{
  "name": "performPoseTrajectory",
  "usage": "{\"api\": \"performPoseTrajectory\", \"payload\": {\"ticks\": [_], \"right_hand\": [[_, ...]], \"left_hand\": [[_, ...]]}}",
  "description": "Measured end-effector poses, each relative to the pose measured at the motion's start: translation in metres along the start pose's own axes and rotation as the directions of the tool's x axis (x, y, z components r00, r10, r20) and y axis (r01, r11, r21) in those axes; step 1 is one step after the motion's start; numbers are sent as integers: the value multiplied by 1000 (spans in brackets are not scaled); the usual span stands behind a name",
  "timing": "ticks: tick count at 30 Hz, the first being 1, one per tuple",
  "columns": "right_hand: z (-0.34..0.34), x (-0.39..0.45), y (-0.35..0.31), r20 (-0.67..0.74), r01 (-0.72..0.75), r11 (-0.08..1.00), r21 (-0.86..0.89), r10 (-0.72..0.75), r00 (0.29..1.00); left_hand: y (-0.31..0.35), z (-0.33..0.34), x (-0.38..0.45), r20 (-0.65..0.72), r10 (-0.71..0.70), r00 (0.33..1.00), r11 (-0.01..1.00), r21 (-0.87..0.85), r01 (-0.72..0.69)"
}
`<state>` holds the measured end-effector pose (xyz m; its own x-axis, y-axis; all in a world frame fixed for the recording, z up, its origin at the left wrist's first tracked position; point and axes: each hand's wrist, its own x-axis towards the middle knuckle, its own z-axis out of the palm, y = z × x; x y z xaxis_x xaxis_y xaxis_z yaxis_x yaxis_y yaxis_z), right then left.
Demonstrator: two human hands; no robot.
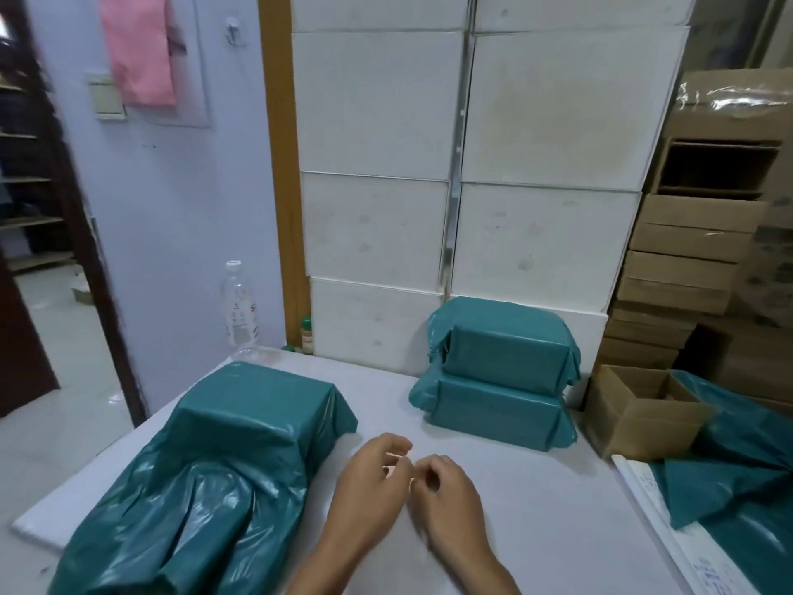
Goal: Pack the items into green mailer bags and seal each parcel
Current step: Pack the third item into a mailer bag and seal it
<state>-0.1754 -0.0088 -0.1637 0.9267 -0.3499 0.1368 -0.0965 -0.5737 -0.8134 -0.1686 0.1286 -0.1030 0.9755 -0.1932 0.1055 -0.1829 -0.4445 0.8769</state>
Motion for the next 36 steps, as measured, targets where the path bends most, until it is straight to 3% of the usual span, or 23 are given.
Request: {"api": "performPoseTrajectory", "payload": {"ticks": [4, 7, 10, 12, 14, 17, 21, 28, 32, 36], "right_hand": [[1, -2, 4, -1, 83, 991, -103, -83, 997], [4, -1, 8, -12, 126, 984, -128, -129, 992], [5, -3, 5, -12, 139, 982, -129, -142, 990], [6, -4, 4, -6, 139, 982, -132, -141, 990], [5, -5, 3, -5, 135, 981, -143, -137, 991], [7, -5, -2, -6, 118, 981, -155, -121, 993], [25, 2, -33, -28, 47, 998, -30, -48, 998], [66, 33, -124, 54, 53, 971, 232, -67, 996], [96, 50, -158, 199, -93, 950, 298, 33, 979], [117, 48, -163, 156, -186, 922, 340, 140, 978]], "left_hand": [[11, -53, -4, -144, 136, 980, 991, 15, -135], [1, -105, -1, -288, 212, 934, 974, 137, -179], [-19, -152, 15, -459, 230, 858, 958, 264, -116], [-35, -179, 29, -506, 180, 844, 955, 297, -25], [-52, -201, 43, -509, 92, 856, 957, 284, 66], [-74, -221, 60, -454, -127, 882, 970, 128, 205], [-98, -227, 79, -328, -283, 901, 948, 47, 315], [-110, -216, 84, -287, -253, 924, 962, 27, 272], [-115, -216, 83, -274, -254, 927, 965, -7, 263], [-119, -219, 82, -266, -257, 929, 966, -55, 252]]}}
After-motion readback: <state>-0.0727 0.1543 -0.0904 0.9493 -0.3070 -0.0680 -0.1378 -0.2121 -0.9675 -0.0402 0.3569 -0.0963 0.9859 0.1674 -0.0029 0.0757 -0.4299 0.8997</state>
